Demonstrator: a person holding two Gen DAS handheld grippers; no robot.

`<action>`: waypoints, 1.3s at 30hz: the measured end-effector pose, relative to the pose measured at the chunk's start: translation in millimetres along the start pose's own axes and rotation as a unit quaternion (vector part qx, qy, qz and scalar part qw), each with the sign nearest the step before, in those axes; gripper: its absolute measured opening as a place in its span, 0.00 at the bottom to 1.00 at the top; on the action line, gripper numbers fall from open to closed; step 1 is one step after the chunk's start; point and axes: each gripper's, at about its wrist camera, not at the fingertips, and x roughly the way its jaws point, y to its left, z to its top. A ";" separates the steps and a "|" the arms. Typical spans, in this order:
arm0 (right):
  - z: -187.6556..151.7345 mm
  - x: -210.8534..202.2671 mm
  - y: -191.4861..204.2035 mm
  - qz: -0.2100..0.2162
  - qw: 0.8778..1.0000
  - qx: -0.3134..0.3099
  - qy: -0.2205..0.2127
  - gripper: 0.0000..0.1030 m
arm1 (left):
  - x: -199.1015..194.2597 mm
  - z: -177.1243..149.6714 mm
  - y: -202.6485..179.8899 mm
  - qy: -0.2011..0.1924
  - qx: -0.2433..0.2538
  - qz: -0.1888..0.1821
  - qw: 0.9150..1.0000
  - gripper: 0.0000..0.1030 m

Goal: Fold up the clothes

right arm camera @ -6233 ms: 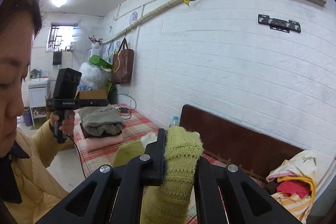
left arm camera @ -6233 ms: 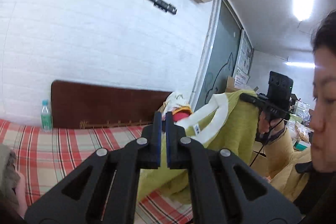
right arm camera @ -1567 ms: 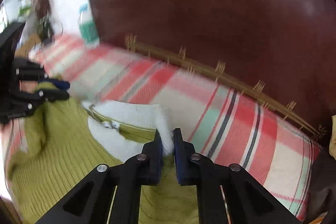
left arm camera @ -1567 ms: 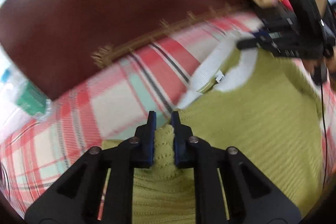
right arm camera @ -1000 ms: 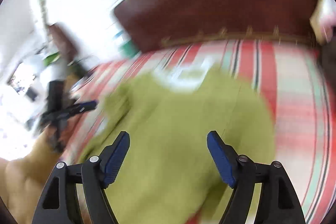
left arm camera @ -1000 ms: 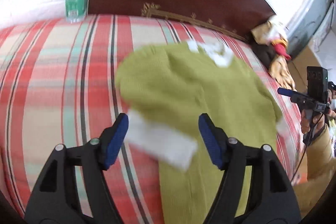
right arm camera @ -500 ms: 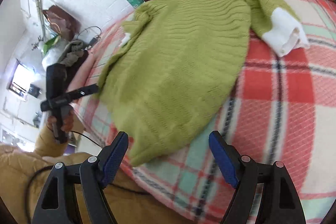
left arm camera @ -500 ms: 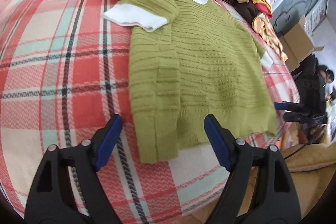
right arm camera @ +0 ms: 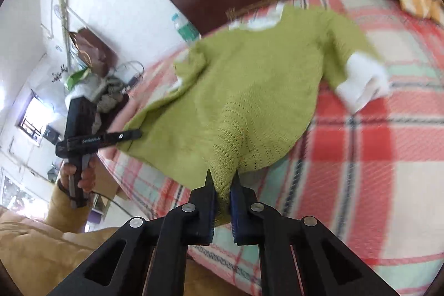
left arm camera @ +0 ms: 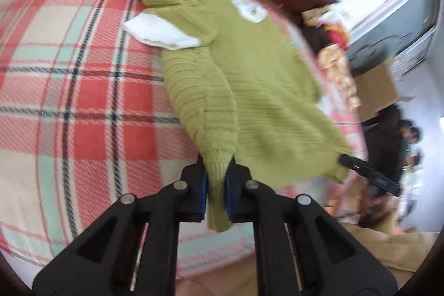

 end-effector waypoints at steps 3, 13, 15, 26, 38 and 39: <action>5.5 -35.0 -2.5 -0.017 0.999 -0.024 -0.017 0.07 | -12.6 -12.2 -0.2 0.011 -0.009 -0.050 0.999 0.12; -17.0 2.2 -42.8 -0.042 0.994 0.003 0.102 0.21 | 10.6 -46.8 17.7 0.031 0.027 0.012 0.999 0.44; -8.9 -16.6 -44.7 -0.039 0.997 0.001 0.063 0.36 | 2.2 -38.7 7.1 0.000 0.049 0.041 0.998 0.80; 56.1 -19.5 -126.6 -0.099 0.984 0.136 -0.058 0.55 | 41.8 27.0 -8.2 -0.044 0.044 0.034 0.997 0.81; 99.3 5.3 -146.5 -0.148 0.980 0.113 -0.073 0.07 | 76.4 50.2 -26.3 -0.025 0.048 0.021 0.998 0.81; 108.3 -4.6 -149.1 -0.169 0.976 0.103 -0.086 0.07 | 75.8 52.5 -25.5 -0.027 0.048 0.022 0.998 0.81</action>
